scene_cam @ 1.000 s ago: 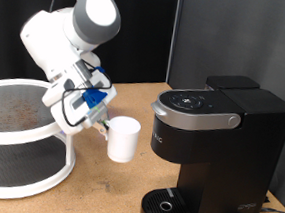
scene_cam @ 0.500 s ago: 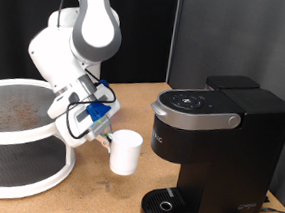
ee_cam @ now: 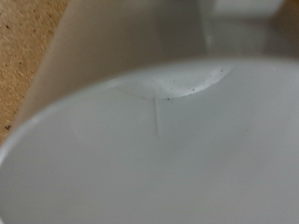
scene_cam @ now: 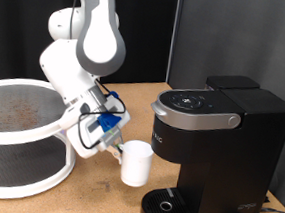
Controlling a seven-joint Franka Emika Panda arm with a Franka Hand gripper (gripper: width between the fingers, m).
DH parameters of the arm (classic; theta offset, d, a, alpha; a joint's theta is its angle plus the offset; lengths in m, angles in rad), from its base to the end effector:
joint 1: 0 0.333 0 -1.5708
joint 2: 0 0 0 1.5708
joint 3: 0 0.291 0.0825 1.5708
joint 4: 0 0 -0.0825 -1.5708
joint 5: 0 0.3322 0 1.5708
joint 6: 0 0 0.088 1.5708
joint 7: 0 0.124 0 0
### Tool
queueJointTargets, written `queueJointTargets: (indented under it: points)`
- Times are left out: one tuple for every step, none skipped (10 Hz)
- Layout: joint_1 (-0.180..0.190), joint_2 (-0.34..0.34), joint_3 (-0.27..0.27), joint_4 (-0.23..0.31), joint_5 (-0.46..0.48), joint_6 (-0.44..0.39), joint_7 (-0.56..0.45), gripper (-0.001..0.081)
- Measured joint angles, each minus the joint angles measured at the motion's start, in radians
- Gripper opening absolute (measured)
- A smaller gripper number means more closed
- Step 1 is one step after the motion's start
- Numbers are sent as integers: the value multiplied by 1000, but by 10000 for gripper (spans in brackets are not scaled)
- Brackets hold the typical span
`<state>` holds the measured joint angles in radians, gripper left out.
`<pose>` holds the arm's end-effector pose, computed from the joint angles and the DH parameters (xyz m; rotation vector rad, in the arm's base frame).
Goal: Make a cup of coffee with the keurig machine
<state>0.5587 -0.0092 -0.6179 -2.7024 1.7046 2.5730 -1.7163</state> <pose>0.3619 -0.0282 0.2232 -2.5083 -0.1051 -0.6994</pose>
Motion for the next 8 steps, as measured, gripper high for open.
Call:
queueJointTargets:
  points:
    - [3,27,15,18,30,-17,-11,75]
    - [5,52,31,35,53,-27,-14,75]
    - [9,73,47,51,76,-33,-20,75]
    - [10,92,62,65,100,-35,-29,75]
    - [13,110,75,78,124,-36,-34,75]
    - [13,126,88,91,154,-40,-50,75]
    - [14,140,100,103,180,-43,-62,75]
    - [14,151,111,111,201,-44,-68,75]
